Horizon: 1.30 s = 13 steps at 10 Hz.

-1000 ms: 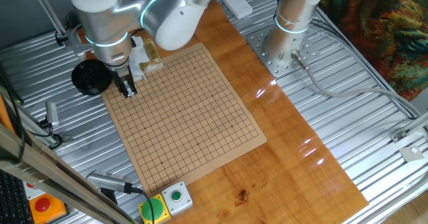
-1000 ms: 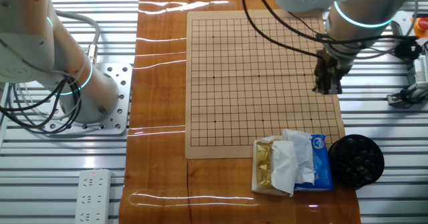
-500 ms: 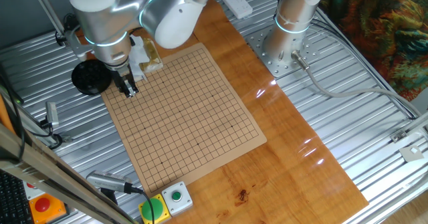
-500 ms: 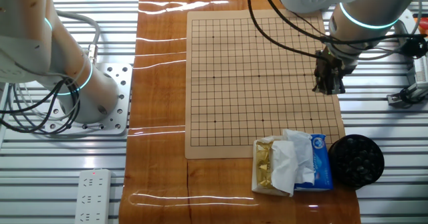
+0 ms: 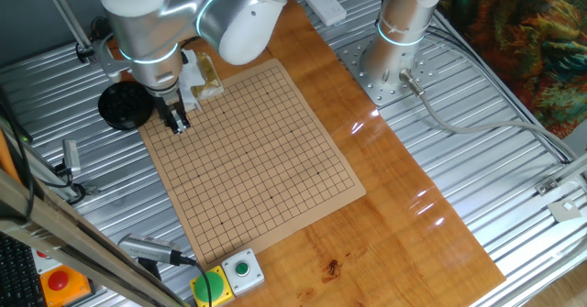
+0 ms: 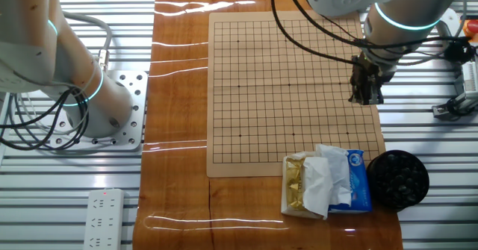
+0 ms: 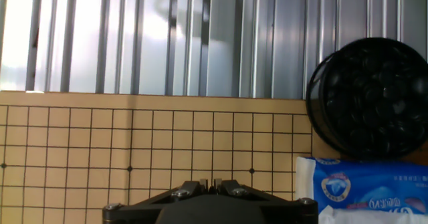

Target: Play the first move as black on the 3-4 point in the upper right corner of the Go board

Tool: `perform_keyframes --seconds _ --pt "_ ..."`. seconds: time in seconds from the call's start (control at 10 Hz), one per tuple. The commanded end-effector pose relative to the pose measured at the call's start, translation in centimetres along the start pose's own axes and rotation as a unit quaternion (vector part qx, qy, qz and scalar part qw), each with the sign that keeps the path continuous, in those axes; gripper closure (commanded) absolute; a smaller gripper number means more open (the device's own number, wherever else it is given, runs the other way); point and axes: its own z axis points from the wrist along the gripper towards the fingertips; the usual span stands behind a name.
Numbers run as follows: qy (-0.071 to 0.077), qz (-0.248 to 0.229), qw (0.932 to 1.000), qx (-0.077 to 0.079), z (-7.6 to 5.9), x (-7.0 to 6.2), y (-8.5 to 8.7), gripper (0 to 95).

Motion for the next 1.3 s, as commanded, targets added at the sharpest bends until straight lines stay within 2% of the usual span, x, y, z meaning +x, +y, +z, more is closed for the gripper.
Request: perform_keyframes --seconds 0.1,0.3,0.4,0.5,0.8,0.9,1.0,1.3 --pt "0.001 -0.010 0.9999 -0.002 0.1 -0.4 0.5 95.0" --pt "0.003 -0.002 1.0000 -0.002 0.5 -2.0 3.1 95.0" --pt "0.009 0.005 1.0000 -0.001 1.0 -3.4 6.1 95.0" --pt "0.009 0.011 0.9999 -0.002 1.4 -4.3 8.1 95.0" --pt "0.010 0.024 0.9997 -0.003 2.2 -5.8 13.3 95.0" --pt "0.007 0.031 0.9995 -0.002 2.7 -5.9 15.6 95.0" --pt "0.004 0.032 0.9995 -0.001 3.3 -5.6 17.2 95.0" --pt "-0.001 0.040 0.9992 0.000 4.5 -5.3 19.4 95.0"
